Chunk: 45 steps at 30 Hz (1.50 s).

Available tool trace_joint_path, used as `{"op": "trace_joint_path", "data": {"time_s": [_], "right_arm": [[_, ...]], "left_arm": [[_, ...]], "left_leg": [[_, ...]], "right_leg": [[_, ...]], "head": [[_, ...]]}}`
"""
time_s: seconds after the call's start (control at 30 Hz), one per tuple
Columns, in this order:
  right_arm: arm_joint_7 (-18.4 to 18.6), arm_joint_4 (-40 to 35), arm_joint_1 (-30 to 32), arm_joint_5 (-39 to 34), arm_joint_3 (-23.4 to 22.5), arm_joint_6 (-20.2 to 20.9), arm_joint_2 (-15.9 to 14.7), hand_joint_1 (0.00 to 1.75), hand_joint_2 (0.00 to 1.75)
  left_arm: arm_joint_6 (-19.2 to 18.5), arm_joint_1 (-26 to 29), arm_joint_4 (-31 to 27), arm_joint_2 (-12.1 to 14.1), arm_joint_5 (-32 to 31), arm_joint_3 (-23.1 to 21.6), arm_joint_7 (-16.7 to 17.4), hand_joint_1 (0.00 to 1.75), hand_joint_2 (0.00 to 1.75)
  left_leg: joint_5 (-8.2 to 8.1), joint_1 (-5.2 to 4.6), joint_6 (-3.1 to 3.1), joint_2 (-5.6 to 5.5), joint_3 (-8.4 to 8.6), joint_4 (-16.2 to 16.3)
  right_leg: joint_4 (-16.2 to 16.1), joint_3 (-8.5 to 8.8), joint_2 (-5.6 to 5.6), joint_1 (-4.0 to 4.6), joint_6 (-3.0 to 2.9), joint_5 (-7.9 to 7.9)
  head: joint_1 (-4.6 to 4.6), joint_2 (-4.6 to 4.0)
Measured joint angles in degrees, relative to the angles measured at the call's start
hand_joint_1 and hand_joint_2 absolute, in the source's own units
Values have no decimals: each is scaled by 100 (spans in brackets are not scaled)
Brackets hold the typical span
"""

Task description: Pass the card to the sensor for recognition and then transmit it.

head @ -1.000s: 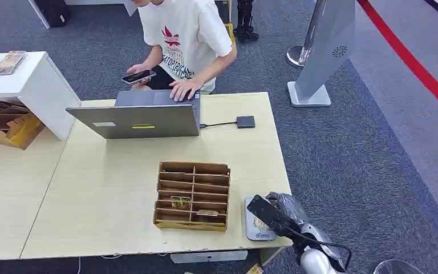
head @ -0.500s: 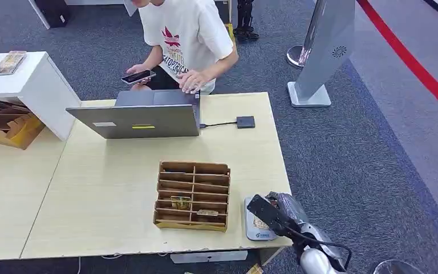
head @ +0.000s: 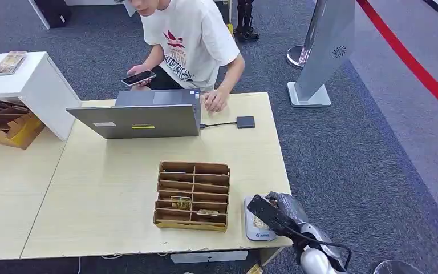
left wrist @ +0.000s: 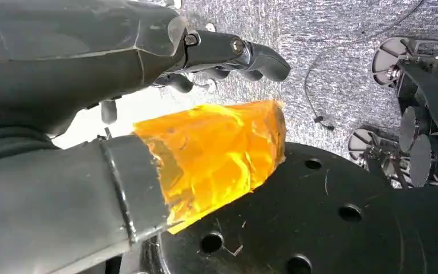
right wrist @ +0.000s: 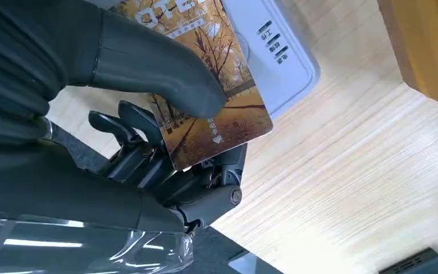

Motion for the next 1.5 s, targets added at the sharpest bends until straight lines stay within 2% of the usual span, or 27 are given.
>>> {"op": "trace_joint_path", "data": {"time_s": [1.5], "right_arm": [[57, 0, 39, 57, -39, -18, 11, 175, 175]], "left_arm": [[9, -1, 0, 15, 179, -164, -13, 0, 0]], "left_leg": [[0, 0, 0, 1, 7, 0]], "right_leg": [[0, 6, 0, 0, 0, 0]], "head": [[0, 0]]}}
